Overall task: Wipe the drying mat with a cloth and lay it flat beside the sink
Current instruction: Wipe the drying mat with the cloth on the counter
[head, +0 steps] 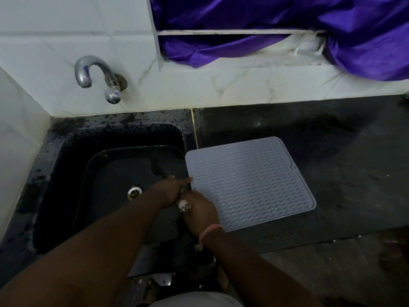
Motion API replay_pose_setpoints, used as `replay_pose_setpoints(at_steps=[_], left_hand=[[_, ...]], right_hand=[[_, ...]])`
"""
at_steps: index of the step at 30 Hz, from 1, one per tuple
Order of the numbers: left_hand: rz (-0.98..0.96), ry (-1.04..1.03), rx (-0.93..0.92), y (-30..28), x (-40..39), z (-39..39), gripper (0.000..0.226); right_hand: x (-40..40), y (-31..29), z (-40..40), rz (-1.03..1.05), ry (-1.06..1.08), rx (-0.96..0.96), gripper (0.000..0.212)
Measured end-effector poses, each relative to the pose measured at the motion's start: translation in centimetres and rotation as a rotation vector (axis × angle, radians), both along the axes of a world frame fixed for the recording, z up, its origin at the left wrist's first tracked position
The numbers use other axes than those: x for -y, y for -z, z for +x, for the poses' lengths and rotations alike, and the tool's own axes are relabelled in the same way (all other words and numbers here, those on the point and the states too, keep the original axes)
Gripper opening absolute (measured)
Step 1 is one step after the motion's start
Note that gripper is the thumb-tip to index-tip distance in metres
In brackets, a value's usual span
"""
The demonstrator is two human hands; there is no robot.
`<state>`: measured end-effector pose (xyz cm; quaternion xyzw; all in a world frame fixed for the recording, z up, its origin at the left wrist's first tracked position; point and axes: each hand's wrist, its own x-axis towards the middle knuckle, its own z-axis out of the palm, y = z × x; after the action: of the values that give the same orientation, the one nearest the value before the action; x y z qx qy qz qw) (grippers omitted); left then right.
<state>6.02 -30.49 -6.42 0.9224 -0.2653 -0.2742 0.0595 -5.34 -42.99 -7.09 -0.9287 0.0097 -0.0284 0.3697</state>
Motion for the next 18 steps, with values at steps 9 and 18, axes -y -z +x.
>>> replay_pose_setpoints(at_steps=[9,18], left_hand=[[0.026,-0.045,-0.051,-0.8,-0.7,-0.7,0.081],[-0.142,-0.330,0.026,0.9,-3.1,-3.3,0.067]], right_hand=[[12.2,-1.7,1.6,-0.073,0.673,-0.082,0.025],[0.9,-1.1,1.0,0.288,0.136,0.024,0.023]])
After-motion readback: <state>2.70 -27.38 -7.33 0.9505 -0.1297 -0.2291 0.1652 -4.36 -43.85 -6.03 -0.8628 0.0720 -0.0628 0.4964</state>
